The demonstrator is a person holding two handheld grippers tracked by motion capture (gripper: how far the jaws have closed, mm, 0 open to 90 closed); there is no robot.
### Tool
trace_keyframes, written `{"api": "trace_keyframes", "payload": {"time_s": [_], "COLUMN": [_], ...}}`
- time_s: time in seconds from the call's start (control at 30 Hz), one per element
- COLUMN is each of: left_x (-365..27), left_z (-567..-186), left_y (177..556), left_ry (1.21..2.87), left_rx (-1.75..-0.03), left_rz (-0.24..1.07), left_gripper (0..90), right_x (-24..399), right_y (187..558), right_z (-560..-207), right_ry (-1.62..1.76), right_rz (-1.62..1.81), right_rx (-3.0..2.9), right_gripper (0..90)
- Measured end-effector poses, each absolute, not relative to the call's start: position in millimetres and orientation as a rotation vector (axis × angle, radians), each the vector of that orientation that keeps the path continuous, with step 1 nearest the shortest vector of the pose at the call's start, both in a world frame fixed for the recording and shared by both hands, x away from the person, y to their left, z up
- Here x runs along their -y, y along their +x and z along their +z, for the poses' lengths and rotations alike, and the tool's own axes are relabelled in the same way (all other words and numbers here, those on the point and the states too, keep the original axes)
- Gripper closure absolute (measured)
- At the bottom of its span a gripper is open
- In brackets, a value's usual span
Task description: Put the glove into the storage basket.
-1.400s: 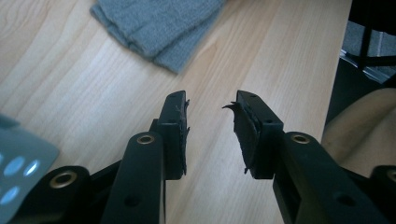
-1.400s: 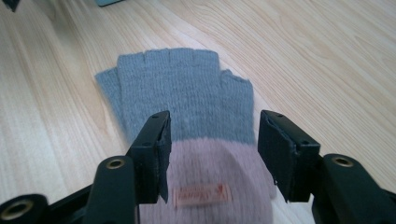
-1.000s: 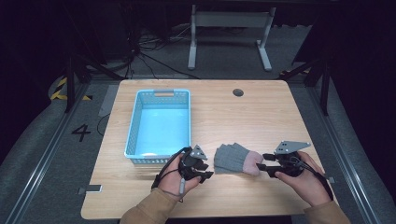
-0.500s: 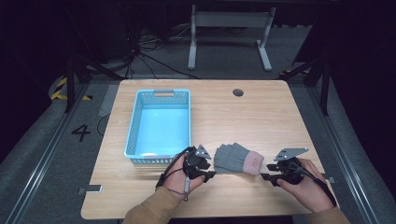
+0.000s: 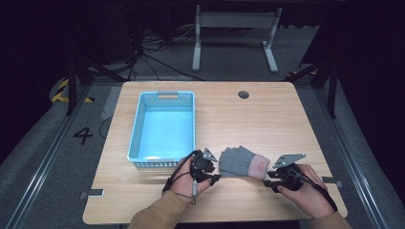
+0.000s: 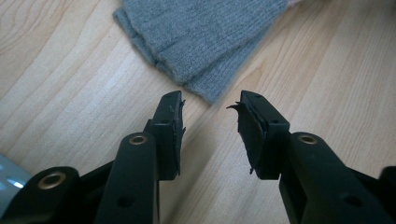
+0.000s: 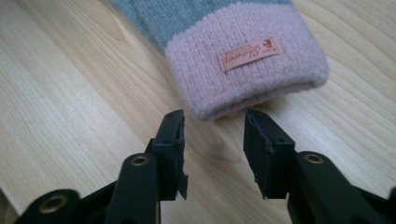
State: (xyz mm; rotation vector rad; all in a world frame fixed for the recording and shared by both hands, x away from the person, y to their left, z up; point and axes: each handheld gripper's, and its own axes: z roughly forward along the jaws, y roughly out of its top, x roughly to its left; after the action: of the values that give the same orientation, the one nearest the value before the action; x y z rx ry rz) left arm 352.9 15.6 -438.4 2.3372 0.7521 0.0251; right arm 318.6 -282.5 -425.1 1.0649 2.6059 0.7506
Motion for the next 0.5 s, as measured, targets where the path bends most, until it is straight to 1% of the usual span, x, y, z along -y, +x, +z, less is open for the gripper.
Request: {"api": "trace_keyframes", "payload": {"time_s": [0.03,0.07,0.1,0.23,0.27,0.33,0.5], "left_x": [-14.4,-14.4,-13.6,-10.3,-9.9,-9.2,-6.3], "left_z": [-439.3,-439.3,-440.1,-442.8,-443.1,-443.5,-444.6], "left_y": [353.1,353.1,353.1,354.4,354.7,355.3,357.8], "left_ry": [2.341,2.341,2.341,2.357,2.357,2.359,2.352], "left_rx": [-0.753,-0.753,-0.755,-0.757,-0.757,-0.758,-0.783], "left_rz": [0.021,0.021,0.026,0.030,0.033,0.043,0.069], "left_gripper": [61.1,61.1,61.1,60.7,60.6,60.4,59.6], "right_x": [281.0,281.0,279.7,276.2,275.7,275.9,277.2], "right_y": [318.9,318.9,319.1,318.1,318.2,318.6,318.8], "right_z": [-425.8,-425.8,-426.4,-426.0,-425.7,-425.7,-424.8], "right_ry": [1.065,1.065,1.060,1.051,1.046,1.038,1.025], "right_rz": [0.748,0.748,0.744,0.735,0.727,0.721,0.723], "right_rx": [-2.606,-2.606,-2.603,-2.610,-2.613,-2.619,-2.626], "right_gripper": [63.1,63.1,66.8,76.7,80.8,85.4,87.3]}}
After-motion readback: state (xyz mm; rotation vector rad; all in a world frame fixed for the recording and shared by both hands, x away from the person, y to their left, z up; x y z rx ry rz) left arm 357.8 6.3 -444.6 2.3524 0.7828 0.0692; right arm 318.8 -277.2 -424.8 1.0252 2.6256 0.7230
